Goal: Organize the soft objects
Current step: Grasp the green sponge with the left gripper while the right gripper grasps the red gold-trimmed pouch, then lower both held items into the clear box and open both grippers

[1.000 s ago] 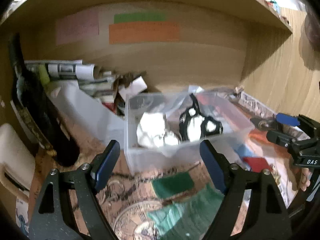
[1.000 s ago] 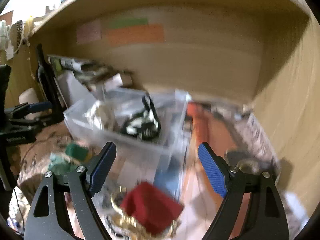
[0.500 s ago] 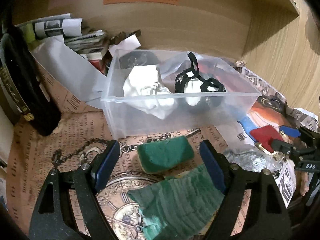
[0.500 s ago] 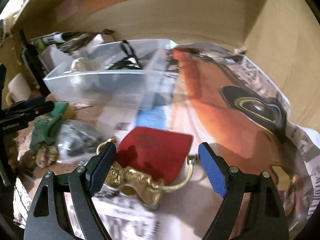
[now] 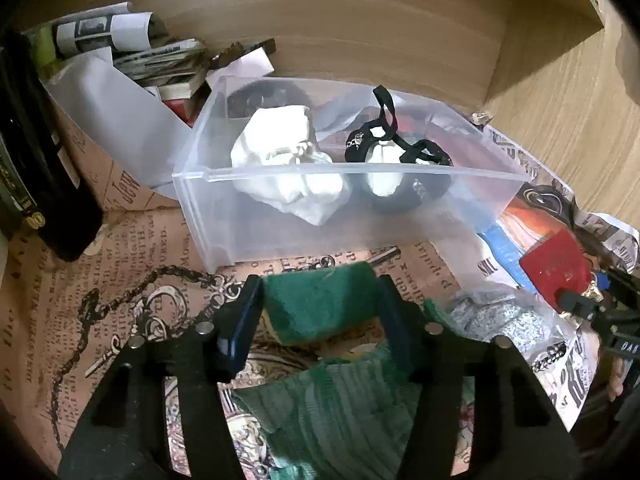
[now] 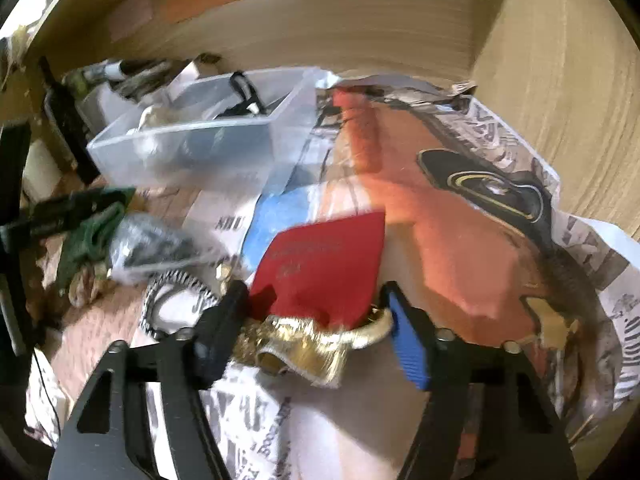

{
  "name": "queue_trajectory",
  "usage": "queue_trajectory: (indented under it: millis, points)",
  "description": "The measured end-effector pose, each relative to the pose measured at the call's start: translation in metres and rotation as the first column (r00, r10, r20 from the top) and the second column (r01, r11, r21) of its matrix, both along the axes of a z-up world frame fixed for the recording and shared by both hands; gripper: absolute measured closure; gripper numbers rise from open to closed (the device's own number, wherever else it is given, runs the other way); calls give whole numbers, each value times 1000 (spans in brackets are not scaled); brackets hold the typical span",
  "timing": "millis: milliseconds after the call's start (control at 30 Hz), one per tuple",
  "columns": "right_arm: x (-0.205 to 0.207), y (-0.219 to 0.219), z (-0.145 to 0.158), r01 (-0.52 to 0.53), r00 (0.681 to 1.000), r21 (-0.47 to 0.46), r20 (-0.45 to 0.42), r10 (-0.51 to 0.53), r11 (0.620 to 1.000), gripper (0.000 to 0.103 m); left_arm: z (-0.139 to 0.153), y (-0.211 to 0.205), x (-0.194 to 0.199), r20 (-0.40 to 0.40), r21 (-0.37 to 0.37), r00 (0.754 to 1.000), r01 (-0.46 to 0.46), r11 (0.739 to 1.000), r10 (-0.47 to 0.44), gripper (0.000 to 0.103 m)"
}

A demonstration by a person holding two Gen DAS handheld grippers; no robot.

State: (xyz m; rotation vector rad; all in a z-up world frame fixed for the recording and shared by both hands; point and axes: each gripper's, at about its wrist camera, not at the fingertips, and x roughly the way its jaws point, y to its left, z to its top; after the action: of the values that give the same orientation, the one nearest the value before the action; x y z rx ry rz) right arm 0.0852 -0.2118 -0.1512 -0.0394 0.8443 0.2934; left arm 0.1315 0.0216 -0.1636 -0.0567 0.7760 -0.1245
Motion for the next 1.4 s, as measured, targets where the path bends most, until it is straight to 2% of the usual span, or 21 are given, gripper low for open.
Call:
queue_trajectory:
  millis: [33,67,133,200,333,533,600,700,1167,1400]
  points:
    - [-2,2,-1,-6,1000,-11,7,6,1000,47,0,0,-1,4,-2,1000,2,1000,-2,56]
    - [-3,4,-2,-7,1000,-18,16,7,1000,52,0,1,-2,7,-1,1000,0,1000,0,57]
    - [-4,6,-1,-11,1000,-16,23,11,1000,61,1,2,-3,15,-9,1000,1,1000,0,66]
    - [-4,6,1,-8,999,-15,34,8,1000,75,3,4,-5,20,-19,1000,2,1000,-2,74]
    - [-2,5,6,-1,999,9,46,0,1000,92,4,6,-8,31,-23,1000,3,1000,-2,78]
    - [-4,2,18,17,995,36,98,-20,999,92,11,6,-15,63,-17,998,3,1000,-2,84]
    - [-3,1,25,21,993,41,118,-26,999,92,16,6,-17,76,-21,997,6,1000,-4,92]
    - [-1,3,37,14,988,56,151,-22,998,92,27,7,-22,111,-26,994,3,1000,0,94]
    - [30,30,84,-81,952,115,302,43,990,92,69,17,-27,231,-35,972,-35,999,42,95]
    - [58,58,104,-171,929,131,352,115,977,92,93,29,-20,313,-55,944,-87,995,100,95]
